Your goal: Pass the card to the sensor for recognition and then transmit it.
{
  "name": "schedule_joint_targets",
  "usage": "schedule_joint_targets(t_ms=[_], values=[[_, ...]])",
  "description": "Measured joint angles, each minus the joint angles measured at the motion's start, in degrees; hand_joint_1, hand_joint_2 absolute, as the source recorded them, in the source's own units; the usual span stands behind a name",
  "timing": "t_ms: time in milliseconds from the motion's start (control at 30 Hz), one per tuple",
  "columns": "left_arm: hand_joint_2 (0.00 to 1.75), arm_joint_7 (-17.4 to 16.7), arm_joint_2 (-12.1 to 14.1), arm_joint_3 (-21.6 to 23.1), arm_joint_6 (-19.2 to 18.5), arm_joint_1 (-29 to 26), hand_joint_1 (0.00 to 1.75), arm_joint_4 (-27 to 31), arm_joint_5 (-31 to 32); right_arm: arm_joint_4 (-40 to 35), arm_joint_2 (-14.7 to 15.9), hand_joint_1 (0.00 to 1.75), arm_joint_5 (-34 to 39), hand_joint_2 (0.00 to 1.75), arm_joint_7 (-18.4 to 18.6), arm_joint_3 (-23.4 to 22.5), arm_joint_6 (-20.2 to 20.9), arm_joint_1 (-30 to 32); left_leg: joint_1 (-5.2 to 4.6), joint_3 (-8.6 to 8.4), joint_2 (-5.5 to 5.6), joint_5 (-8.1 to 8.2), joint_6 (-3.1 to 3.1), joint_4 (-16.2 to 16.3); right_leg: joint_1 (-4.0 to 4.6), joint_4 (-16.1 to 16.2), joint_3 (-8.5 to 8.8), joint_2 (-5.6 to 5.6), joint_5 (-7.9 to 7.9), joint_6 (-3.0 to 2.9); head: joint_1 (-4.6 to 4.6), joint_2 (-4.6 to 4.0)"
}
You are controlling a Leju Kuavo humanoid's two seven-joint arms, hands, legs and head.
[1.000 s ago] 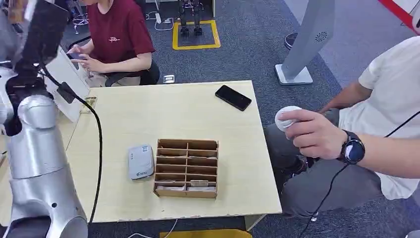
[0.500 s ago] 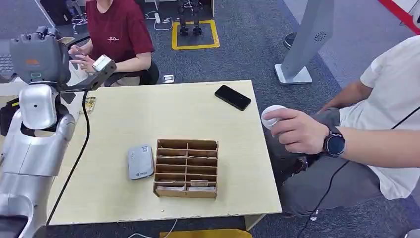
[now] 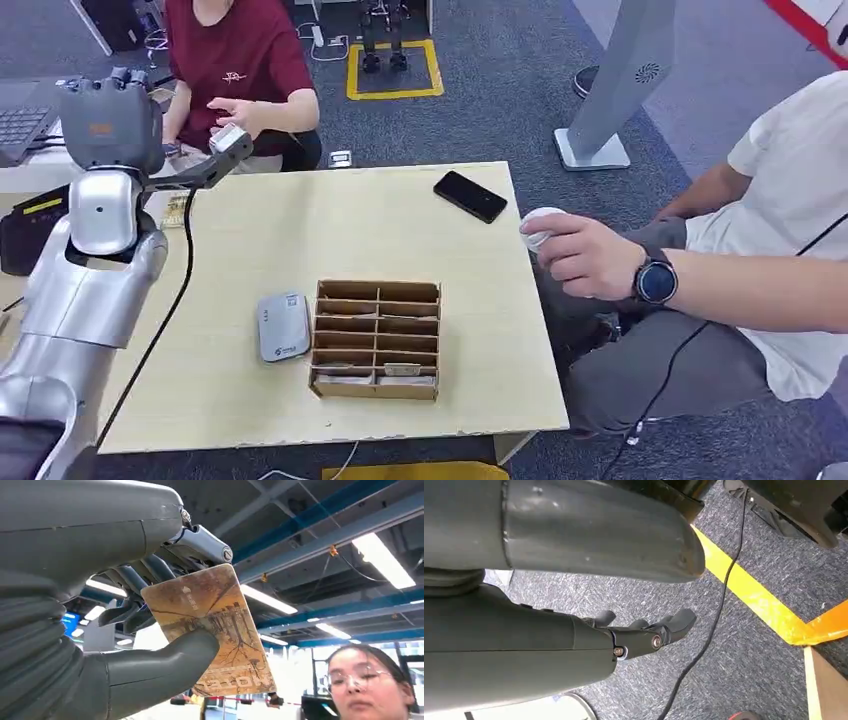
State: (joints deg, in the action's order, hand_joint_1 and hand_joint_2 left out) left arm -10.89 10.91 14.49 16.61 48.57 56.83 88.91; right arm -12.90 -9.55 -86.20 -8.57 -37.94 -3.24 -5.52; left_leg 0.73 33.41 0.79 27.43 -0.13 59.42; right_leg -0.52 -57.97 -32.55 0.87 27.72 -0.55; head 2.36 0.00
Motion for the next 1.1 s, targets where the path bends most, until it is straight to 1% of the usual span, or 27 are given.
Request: schedule_joint_targets(t_ms=[167,467,500,700,1000,1033,1067,1100], values=[[1.75,0.4,-1.18,0.0,-0.61,-0.15,1.75,-0.48,0.0,0.04,-0.02,0.0,0.0,0.0,-0.11,0.0,-0.11,0.52,0.0,0.03,0.04,0.0,0.0,0.0,0.0,0.01,-0.01,-0.03,0.0,0.0,-0.02,0.0],[1.75,0.88,-2.52,0.0,-0.22,-0.52,1.75,-1.62,0.0,0.11,-0.02,0.0,0.0,0.0,-0.2,0.0,-0.17,0.93,0.01,0.04,0.01,0.0,0.0,0.0,0.0,0.0,-0.02,-0.01,0.0,0.0,0.0,0.0],[1.75,1.01,-2.58,0.0,-0.22,-0.54,0.0,-1.75,0.0,0.11,-0.02,0.0,0.0,0.0,-0.17,0.0,-0.15,0.94,0.01,0.04,0.01,0.0,0.0,0.0,0.0,0.0,-0.02,0.0,0.0,0.0,0.0,0.0],[1.75,2.56,-3.41,-0.09,-0.33,-0.58,0.0,-1.86,0.0,0.11,-0.02,0.0,0.0,0.0,-0.17,0.0,-0.15,0.99,0.0,0.07,0.02,0.01,0.01,0.0,0.0,0.01,-0.02,-0.02,0.0,0.0,-0.02,0.0],[1.75,3.93,-4.57,-1.72,-1.18,-0.57,0.0,-1.84,0.0,0.11,-0.02,0.0,0.02,0.0,0.04,-0.02,-0.17,1.14,0.01,0.06,0.02,0.0,0.01,0.0,0.0,0.0,-0.02,-0.03,0.0,0.0,-0.02,0.0],[1.75,4.42,-4.59,-1.86,-1.14,-0.58,0.0,-1.84,-0.02,0.11,-0.02,0.0,0.02,0.0,-0.02,-0.02,-0.2,1.17,0.01,0.07,0.02,0.0,0.01,0.0,0.0,-0.01,-0.02,-0.03,-0.01,0.0,0.02,0.0],[1.75,5.91,-4.61,-2.51,-1.22,-0.61,0.0,-1.75,-0.39,0.11,-0.02,0.0,0.07,0.0,-0.19,-0.07,-0.35,1.22,0.01,0.07,0.02,0.0,0.01,0.0,0.0,-0.01,-0.02,-0.03,0.0,0.0,-0.02,0.0],[1.75,8.16,-4.75,-3.32,-1.77,-0.65,0.0,-1.6,-1.11,0.11,-0.02,0.0,0.11,0.0,-0.37,-0.15,-0.5,1.24,0.01,0.07,0.02,0.0,0.01,-0.01,0.0,-0.01,-0.02,-0.03,0.0,0.0,-0.02,0.0]])
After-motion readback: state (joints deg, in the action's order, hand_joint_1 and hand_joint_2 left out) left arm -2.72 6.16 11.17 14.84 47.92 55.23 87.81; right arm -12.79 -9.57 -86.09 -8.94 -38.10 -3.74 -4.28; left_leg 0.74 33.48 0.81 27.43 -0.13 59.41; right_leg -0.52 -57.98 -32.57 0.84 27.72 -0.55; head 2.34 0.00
